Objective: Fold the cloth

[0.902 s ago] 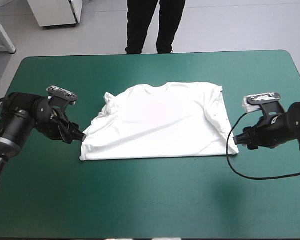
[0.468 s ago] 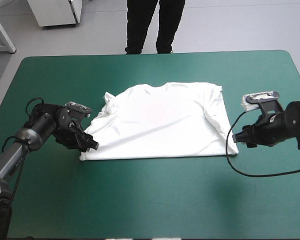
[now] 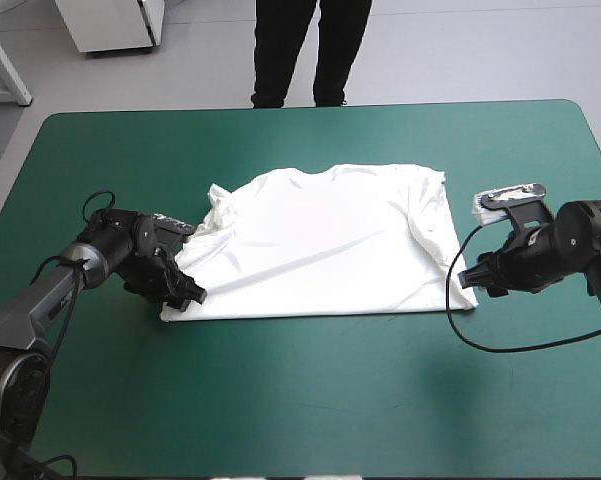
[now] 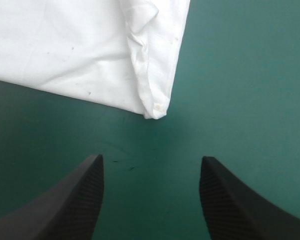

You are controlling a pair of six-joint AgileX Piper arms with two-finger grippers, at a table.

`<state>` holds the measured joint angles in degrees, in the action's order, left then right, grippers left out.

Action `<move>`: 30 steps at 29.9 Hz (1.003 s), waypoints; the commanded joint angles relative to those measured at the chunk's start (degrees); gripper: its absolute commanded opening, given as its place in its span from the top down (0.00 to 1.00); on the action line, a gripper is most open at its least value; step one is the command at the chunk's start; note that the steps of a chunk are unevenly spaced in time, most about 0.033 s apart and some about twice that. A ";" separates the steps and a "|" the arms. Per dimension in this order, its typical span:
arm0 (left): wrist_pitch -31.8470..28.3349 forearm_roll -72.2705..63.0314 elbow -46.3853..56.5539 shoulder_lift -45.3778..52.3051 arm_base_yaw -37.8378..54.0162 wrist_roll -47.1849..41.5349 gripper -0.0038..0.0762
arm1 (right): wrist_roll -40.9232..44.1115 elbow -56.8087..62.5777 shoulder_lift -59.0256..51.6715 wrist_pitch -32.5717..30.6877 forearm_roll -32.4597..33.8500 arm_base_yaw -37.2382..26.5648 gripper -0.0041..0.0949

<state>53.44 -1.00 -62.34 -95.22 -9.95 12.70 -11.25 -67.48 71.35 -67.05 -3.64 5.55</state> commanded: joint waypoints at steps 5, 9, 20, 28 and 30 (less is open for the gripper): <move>-0.45 -6.34 -0.89 -1.66 -0.12 2.04 0.40 | 1.70 -1.20 2.84 1.94 3.64 0.15 0.40; -0.13 -8.46 -0.89 -2.45 -0.12 3.04 0.54 | 1.70 -1.20 6.00 2.75 3.64 0.15 0.40; 0.31 -7.95 -0.89 -2.89 -0.12 4.80 0.98 | 1.10 -1.20 15.11 5.92 -1.51 0.15 0.40; 1.40 -7.95 -0.89 -2.89 -0.12 5.69 0.98 | -0.42 -1.20 21.70 7.43 -2.57 0.15 0.40; 1.76 -7.95 -0.89 -2.89 -0.12 5.72 0.98 | -0.68 -1.20 23.01 7.53 -2.57 0.15 0.40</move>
<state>55.36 -8.13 -63.62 -97.73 -9.60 18.23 -10.88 -67.48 94.95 -60.10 -5.67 5.55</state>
